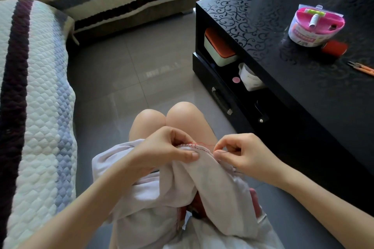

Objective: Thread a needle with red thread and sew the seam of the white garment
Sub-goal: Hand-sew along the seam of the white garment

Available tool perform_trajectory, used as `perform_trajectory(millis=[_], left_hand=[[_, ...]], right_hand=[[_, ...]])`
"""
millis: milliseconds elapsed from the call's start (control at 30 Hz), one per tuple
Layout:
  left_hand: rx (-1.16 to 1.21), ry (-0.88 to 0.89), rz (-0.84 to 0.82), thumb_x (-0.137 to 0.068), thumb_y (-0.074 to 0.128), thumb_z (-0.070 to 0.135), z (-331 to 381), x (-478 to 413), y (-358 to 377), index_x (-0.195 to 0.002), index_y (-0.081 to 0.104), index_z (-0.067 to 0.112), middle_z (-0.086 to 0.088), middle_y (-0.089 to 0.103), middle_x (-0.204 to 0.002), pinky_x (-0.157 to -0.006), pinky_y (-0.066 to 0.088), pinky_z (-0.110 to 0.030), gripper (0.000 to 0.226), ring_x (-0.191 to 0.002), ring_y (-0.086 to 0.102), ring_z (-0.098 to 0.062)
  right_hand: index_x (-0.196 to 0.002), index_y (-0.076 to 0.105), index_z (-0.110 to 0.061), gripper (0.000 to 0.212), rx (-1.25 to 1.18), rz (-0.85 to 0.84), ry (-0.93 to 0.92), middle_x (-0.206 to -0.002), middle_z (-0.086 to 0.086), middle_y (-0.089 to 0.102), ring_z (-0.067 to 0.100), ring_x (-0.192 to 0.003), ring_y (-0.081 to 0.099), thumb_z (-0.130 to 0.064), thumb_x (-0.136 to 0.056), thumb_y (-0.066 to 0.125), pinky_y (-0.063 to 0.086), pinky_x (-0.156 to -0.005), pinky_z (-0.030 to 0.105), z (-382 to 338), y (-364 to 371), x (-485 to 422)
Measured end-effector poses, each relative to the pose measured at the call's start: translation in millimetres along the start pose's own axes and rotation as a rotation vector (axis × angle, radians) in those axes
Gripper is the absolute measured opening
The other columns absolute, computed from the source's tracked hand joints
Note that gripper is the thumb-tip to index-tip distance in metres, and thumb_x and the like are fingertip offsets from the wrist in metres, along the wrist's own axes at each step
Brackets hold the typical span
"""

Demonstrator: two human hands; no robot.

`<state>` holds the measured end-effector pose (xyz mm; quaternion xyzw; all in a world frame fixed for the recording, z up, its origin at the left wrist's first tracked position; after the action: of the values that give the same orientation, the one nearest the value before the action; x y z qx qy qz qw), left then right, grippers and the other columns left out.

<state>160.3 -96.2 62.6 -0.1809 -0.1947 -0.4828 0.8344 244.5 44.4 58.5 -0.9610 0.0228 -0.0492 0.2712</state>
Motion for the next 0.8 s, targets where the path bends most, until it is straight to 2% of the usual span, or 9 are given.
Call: perform_trajectory(millis=[100,167,267,400,500,567,667,733,800], left_hand=[[0.010,0.002,0.003,-0.063,0.076,0.020,2,-1,-1,-0.063,0.074,0.021,0.006,0.066,-0.064,-0.059,0.046,-0.015,0.002,-0.062,0.058,-0.004],[0.023,0.002,-0.006,-0.063,0.076,0.020,2,-2,0,-0.063,0.074,0.021,0.007,0.066,-0.063,-0.058,0.045,-0.015,0.002,-0.062,0.058,-0.004],[0.019,-0.004,-0.015,-0.063,0.076,0.023,3,-2,1,-0.063,0.074,0.023,0.006,0.066,-0.064,-0.059,0.046,-0.016,0.002,-0.063,0.059,-0.005],[-0.001,-0.021,0.009,-0.062,0.078,0.026,0,-1,-1,-0.065,0.074,0.021,0.006,0.062,-0.063,-0.059,0.043,-0.018,0.007,-0.062,0.055,-0.006],[-0.050,-0.019,0.056,-0.060,0.076,0.024,0,-2,1,-0.066,0.073,0.020,0.008,0.062,-0.061,-0.058,0.042,-0.017,0.007,-0.061,0.055,-0.005],[-0.026,-0.010,0.076,-0.060,0.076,0.022,1,-4,0,-0.067,0.073,0.018,0.006,0.065,-0.064,-0.061,0.045,-0.019,0.009,-0.064,0.058,-0.005],[0.073,-0.005,0.057,-0.063,0.076,0.021,1,-6,1,-0.069,0.074,0.018,0.001,0.069,-0.070,-0.068,0.048,-0.023,0.007,-0.070,0.062,-0.010],[0.112,-0.004,0.033,-0.065,0.074,0.020,1,-6,3,-0.069,0.074,0.018,-0.002,0.068,-0.071,-0.071,0.047,-0.024,0.004,-0.071,0.061,-0.012],[0.117,-0.001,0.016,-0.066,0.073,0.019,1,-7,5,-0.068,0.074,0.020,-0.002,0.067,-0.072,-0.072,0.047,-0.025,0.002,-0.073,0.061,-0.012]], right_hand=[[-0.076,0.072,-0.022,0.029,0.013,0.009,-0.013,-0.053,-0.006,0.055,0.010,-0.051,0.050,-0.048,-0.078,0.060,0.040,-0.051,0.025,2,1,1],[-0.079,0.071,-0.022,0.034,0.026,0.006,-0.036,-0.054,-0.002,0.056,0.016,-0.052,0.050,-0.052,-0.079,0.056,0.042,-0.051,0.029,0,1,3],[-0.079,0.069,-0.022,0.028,0.052,-0.030,-0.063,-0.055,0.002,0.054,0.019,-0.052,0.047,-0.046,-0.080,0.055,0.040,-0.050,0.030,-4,6,4],[-0.069,0.066,-0.018,0.012,-0.020,0.033,-0.025,-0.052,0.004,0.052,0.008,-0.046,0.042,-0.024,-0.079,0.063,0.032,-0.048,0.020,-2,-11,0],[-0.064,0.063,-0.020,0.012,0.043,0.018,-0.017,-0.051,0.002,0.050,0.009,-0.047,0.042,-0.024,-0.076,0.061,0.031,-0.049,0.020,-4,-17,-4],[-0.071,0.063,-0.023,0.009,0.069,-0.022,-0.030,-0.053,0.001,0.046,0.010,-0.049,0.040,-0.028,-0.078,0.061,0.031,-0.051,0.020,-7,-12,-5],[-0.088,0.059,-0.026,0.006,-0.085,-0.027,-0.019,-0.055,-0.006,0.042,0.006,-0.052,0.038,-0.031,-0.085,0.057,0.032,-0.053,0.019,-9,-13,-8],[-0.088,0.054,-0.029,0.006,-0.129,-0.042,-0.012,-0.059,-0.007,0.046,0.007,-0.054,0.040,-0.031,-0.089,0.049,0.036,-0.054,0.026,-8,-10,-10],[-0.086,0.052,-0.030,0.007,-0.070,-0.046,-0.037,-0.062,-0.005,0.050,0.010,-0.056,0.043,-0.031,-0.089,0.046,0.039,-0.057,0.035,-9,-6,-13]])
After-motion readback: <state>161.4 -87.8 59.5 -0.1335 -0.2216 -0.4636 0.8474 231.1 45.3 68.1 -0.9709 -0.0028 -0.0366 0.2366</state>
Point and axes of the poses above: each hand's wrist, its own x-axis away from the middle knuckle, its own y-axis out of the palm, z = x × y, the point moved 7 cm from there along -x, towards the middle knuckle
